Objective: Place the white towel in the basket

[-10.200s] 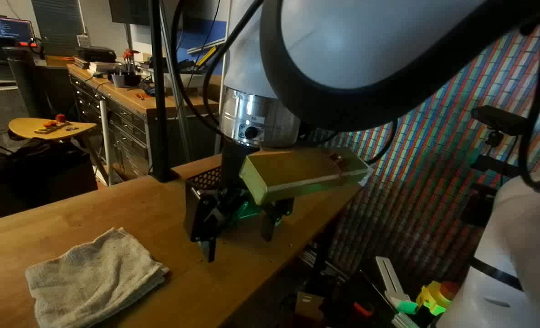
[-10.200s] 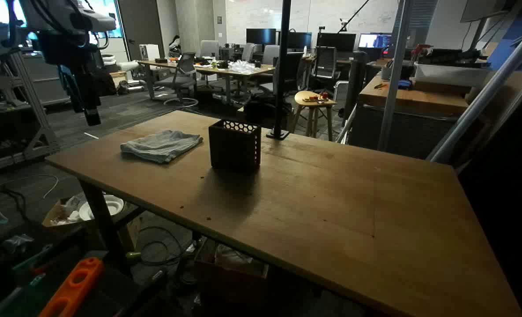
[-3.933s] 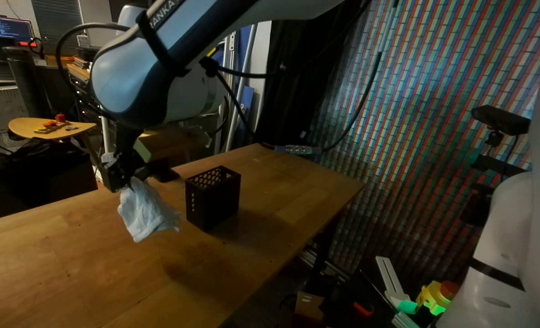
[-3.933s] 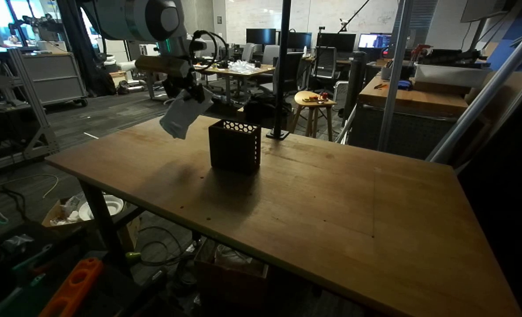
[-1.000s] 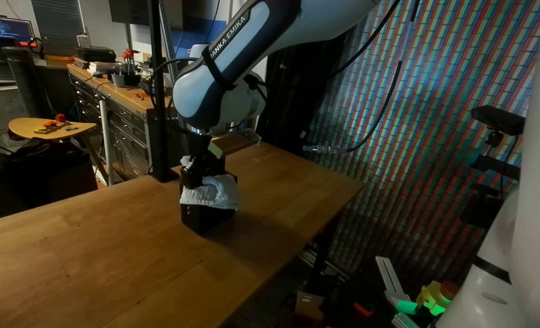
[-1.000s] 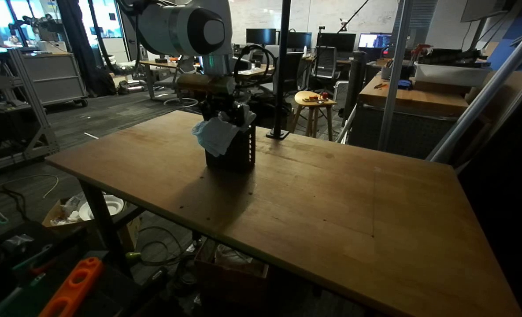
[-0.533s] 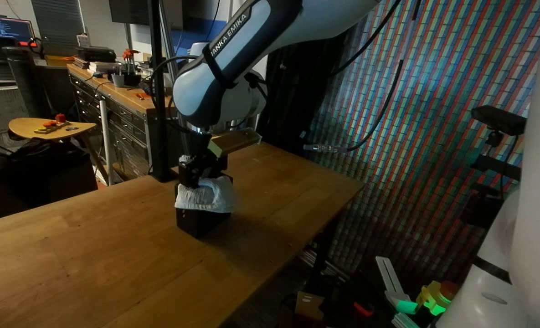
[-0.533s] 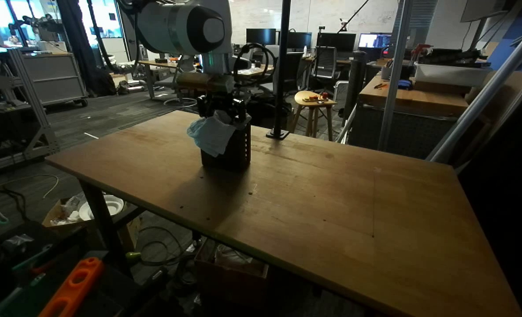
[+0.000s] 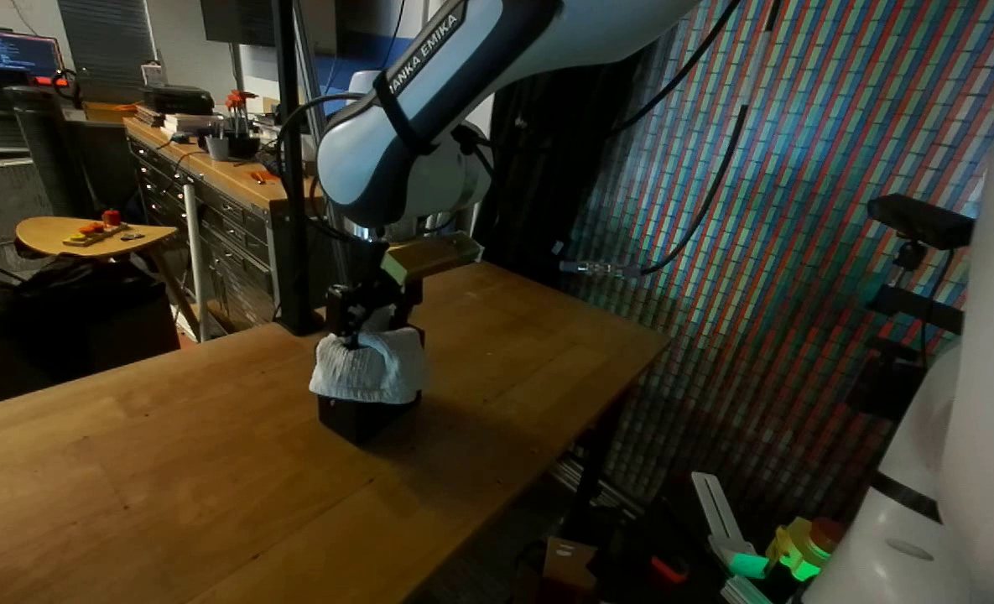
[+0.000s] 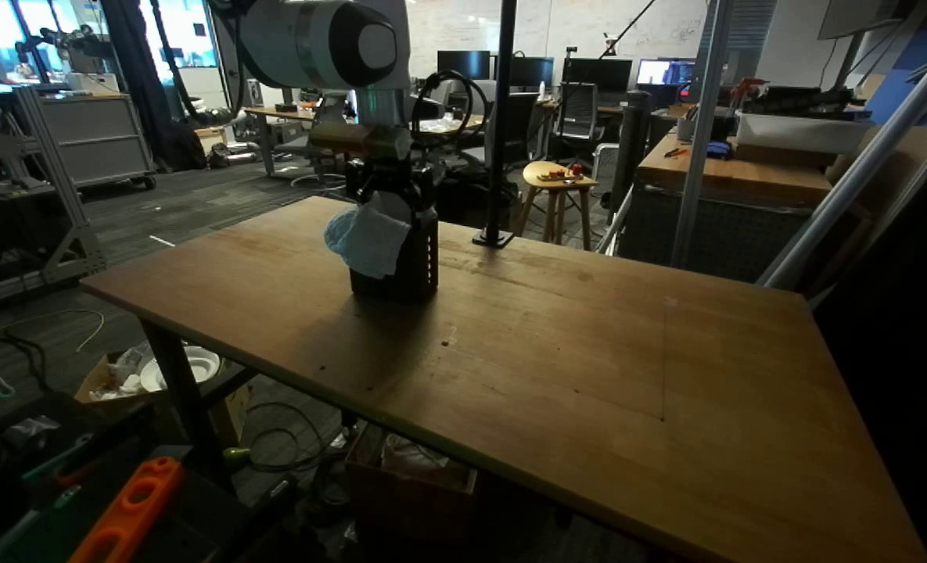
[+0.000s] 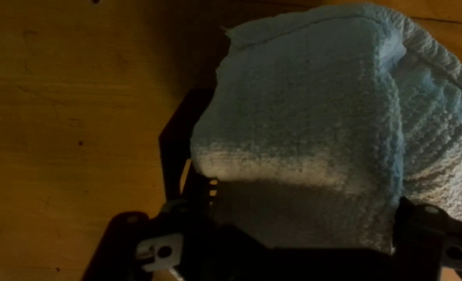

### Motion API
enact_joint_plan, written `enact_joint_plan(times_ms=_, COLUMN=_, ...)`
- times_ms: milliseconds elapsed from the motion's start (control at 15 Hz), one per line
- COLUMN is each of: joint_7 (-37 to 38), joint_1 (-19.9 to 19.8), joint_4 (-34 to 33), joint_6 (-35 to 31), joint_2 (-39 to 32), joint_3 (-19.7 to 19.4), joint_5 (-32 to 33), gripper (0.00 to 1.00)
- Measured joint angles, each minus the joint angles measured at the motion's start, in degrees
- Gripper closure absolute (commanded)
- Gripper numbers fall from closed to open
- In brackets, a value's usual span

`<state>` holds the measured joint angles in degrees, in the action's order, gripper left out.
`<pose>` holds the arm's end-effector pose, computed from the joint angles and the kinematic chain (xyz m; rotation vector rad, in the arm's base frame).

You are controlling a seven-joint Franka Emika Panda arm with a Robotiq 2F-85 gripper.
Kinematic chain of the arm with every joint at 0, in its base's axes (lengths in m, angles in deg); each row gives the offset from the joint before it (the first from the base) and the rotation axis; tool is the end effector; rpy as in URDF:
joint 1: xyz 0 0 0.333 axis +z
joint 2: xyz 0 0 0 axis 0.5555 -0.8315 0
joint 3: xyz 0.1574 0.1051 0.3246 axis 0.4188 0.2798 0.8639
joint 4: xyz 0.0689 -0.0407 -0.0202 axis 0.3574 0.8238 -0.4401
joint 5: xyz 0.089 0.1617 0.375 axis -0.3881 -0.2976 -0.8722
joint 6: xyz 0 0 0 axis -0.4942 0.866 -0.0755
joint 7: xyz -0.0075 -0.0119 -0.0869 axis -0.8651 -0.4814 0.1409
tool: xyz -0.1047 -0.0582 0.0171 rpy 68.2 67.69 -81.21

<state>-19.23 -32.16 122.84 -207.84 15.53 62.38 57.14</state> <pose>0.6152 0.0320 0.3254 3.1184 0.1947 0.0885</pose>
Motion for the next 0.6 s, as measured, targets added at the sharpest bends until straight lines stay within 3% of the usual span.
enact_joint_plan(times_ms=333, joint_7=0.67, joint_1=0.0, joint_4=0.0, joint_6=0.64, joint_2=0.64, joint_3=0.0, joint_5=0.09, gripper=0.01)
enact_joint_plan(times_ms=533, joint_7=1.16, joint_1=0.01, joint_4=-0.01, joint_6=1.17, joint_2=1.34, joint_3=0.0, joint_5=0.27, gripper=0.07)
enact_joint_plan(times_ms=600, joint_7=1.41, joint_1=0.01, joint_4=-0.03, joint_6=1.34, joint_2=1.62, joint_3=0.0, joint_5=0.38, gripper=0.13)
